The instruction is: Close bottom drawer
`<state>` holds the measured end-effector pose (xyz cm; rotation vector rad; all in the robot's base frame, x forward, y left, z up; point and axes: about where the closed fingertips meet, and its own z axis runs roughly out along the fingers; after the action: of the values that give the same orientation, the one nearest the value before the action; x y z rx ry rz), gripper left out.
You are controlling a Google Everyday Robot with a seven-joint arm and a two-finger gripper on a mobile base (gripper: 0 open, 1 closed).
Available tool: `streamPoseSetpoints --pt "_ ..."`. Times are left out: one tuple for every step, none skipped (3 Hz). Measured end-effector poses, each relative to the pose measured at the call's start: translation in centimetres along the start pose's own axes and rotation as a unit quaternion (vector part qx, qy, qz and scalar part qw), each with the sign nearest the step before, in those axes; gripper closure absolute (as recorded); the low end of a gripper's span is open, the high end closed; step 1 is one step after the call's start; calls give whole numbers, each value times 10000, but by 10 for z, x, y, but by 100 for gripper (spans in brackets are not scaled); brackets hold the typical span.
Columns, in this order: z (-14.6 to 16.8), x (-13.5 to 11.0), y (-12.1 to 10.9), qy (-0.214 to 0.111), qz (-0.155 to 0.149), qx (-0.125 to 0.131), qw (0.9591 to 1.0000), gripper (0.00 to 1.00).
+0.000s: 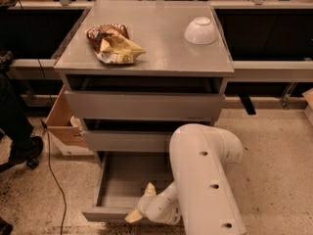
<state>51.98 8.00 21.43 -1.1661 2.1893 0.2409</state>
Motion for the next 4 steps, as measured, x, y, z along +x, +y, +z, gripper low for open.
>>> streamPoseSetpoints --pt "10 -15 -8 -186 -37 151 9997 19" --pt "14 -23 -10 -288 -54 223 9993 43" --pt "13 -26 -10 -333 -53 253 9991 67" --pt "13 -32 -12 -408 -53 289 9987 76"
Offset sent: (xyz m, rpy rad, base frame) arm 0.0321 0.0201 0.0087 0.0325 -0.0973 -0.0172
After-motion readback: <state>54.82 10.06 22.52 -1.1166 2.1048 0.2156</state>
